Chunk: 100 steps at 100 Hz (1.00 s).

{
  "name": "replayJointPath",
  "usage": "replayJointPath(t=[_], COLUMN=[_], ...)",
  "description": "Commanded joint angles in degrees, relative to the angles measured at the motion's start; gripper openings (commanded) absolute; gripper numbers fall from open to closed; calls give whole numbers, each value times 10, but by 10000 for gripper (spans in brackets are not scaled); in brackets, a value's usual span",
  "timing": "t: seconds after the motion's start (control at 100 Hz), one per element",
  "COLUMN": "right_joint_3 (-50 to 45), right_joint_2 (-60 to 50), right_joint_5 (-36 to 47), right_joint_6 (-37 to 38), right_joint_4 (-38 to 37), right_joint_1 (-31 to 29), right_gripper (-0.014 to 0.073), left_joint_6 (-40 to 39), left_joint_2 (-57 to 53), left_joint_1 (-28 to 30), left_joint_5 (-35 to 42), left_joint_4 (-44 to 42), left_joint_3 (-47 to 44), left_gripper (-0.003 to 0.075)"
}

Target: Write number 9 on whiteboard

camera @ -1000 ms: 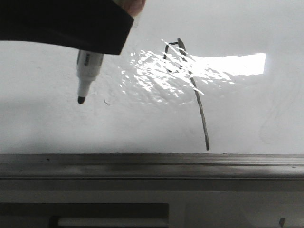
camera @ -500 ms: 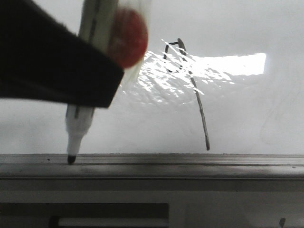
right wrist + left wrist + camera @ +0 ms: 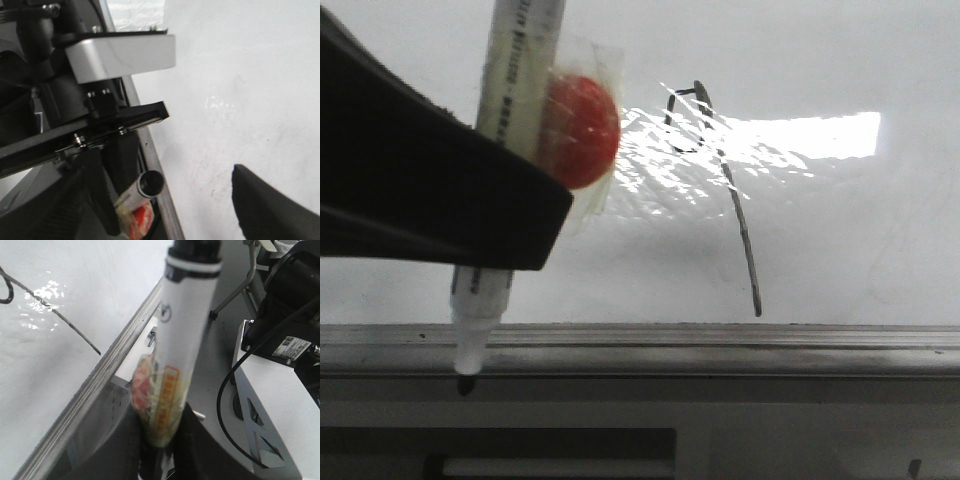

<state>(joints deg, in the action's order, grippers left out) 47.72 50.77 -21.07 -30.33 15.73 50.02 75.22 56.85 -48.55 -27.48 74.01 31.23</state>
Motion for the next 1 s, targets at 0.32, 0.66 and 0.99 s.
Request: replayJointPath(t=[0.32, 0.66, 0.99], right_joint_3=[10, -6, -6], right_joint_2=[-132, -143, -142], right_joint_5=[21, 9, 9], right_joint_6=[4, 6, 6], right_joint_4=[0, 0, 0], right_joint_1=[-103, -118, -118], right_gripper=[-57, -57, -57], left_joint_6=[-197, -196, -195], left_joint_2=[23, 89, 152], left_joint_1=[-2, -2, -2], left_joint_5=[217, 315, 310], left_joint_4=[64, 86, 86], left_joint_3=[4, 39, 88], left_gripper=[-21, -21, -21])
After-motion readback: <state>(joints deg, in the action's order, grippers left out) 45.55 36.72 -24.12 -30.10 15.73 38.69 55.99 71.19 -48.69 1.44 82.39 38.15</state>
